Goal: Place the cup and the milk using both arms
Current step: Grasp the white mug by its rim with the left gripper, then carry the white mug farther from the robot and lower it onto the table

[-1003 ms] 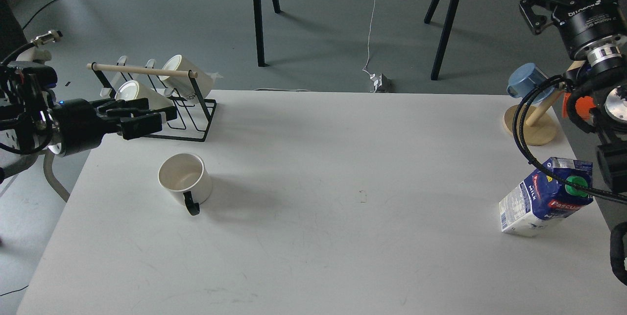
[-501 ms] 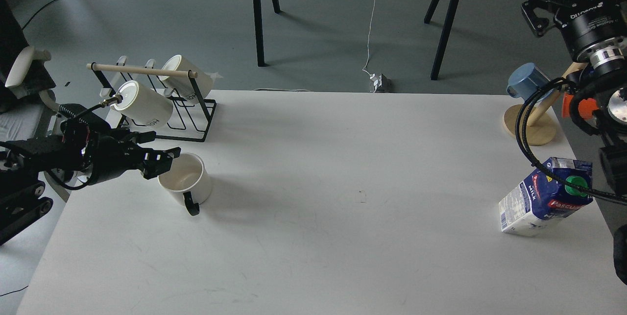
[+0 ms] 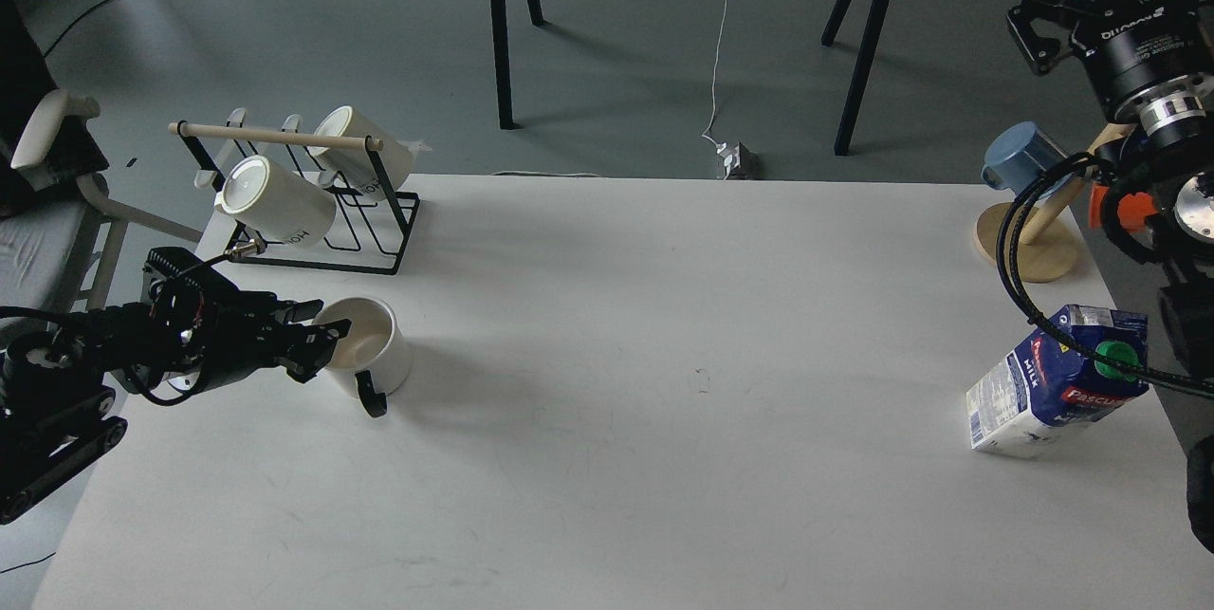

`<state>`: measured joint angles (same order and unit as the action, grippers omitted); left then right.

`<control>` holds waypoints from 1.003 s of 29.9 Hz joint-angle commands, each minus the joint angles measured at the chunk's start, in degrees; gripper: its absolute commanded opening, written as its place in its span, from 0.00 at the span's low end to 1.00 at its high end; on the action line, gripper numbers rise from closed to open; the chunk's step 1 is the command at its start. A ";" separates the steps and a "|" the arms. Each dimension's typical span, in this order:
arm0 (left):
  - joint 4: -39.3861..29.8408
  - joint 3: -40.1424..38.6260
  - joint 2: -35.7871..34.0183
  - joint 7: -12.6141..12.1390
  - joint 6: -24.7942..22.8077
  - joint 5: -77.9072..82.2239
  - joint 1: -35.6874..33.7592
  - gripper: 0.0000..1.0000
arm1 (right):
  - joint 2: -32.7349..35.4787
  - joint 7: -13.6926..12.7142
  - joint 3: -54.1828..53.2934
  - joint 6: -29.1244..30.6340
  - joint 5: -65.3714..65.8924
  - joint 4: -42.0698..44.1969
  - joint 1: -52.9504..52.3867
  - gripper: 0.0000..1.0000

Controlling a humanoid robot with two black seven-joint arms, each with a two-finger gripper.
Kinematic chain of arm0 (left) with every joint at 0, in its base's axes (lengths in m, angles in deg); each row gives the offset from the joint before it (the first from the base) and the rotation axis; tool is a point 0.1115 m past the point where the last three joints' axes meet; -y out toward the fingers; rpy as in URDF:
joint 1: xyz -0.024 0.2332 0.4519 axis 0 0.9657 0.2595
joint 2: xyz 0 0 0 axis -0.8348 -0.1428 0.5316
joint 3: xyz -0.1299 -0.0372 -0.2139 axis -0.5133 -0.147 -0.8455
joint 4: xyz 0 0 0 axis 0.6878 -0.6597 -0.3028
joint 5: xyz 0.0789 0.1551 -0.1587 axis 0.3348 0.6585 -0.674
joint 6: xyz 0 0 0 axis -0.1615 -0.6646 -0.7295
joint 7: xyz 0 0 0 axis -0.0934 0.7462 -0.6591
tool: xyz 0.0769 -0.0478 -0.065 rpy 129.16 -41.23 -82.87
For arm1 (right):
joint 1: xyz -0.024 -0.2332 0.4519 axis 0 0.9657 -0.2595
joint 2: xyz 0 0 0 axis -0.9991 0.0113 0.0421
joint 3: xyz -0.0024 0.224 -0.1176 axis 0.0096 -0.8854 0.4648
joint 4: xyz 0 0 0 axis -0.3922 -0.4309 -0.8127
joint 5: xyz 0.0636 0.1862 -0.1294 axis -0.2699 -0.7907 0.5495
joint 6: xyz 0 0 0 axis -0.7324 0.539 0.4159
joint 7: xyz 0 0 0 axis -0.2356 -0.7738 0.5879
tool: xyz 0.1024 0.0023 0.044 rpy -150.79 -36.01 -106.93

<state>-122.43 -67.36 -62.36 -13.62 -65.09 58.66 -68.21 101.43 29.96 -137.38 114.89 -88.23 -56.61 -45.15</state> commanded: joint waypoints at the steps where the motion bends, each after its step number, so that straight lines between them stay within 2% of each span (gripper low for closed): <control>1: -0.40 0.00 0.05 1.95 -0.17 -0.01 -0.09 0.08 | 0.33 -0.02 -0.26 0.00 0.00 0.11 -0.06 1.00; 4: -1.71 -0.26 -0.04 4.06 -0.44 -0.01 -0.44 0.06 | 0.77 0.06 -0.17 0.00 0.00 0.19 0.03 1.00; 9: -3.38 -0.70 -0.30 4.51 -0.53 -0.01 -1.14 0.05 | 0.86 0.06 -0.26 0.00 0.00 0.46 0.12 0.99; 12: -9.42 -1.57 -1.01 4.42 -1.66 -0.09 -1.49 0.05 | 0.95 0.06 -0.43 0.00 0.00 0.46 0.73 1.00; 14: -14.70 -3.07 -1.36 4.07 -6.04 -0.01 -3.33 0.05 | 1.30 0.06 -0.43 0.00 0.00 0.37 0.82 0.99; 17: -20.25 -6.58 -0.05 3.28 -15.53 -0.01 -7.11 0.05 | 1.56 0.06 -0.43 0.00 0.00 0.37 0.82 1.00; 23: -20.79 -8.09 10.84 -0.84 -23.81 0.52 -11.59 0.04 | 1.74 1.47 -0.61 0.00 0.00 0.28 0.82 0.99; 26: -20.00 -7.65 18.56 -7.77 -27.65 0.96 -12.22 0.04 | 2.27 1.65 -0.52 0.00 0.00 0.02 0.82 0.99; 28: -18.69 -7.56 23.84 -12.61 -27.65 2.18 -12.22 0.04 | 2.44 1.47 -0.43 0.00 0.00 -0.07 0.73 0.99; 30: -16.49 -7.56 27.89 -15.34 -27.65 4.90 -11.95 0.04 | 2.44 1.30 -0.34 0.00 0.00 -0.07 0.73 0.99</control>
<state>-141.52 -75.01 -40.71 -24.10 -92.41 60.54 -80.33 103.81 31.52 -137.89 114.89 -88.24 -56.61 -44.34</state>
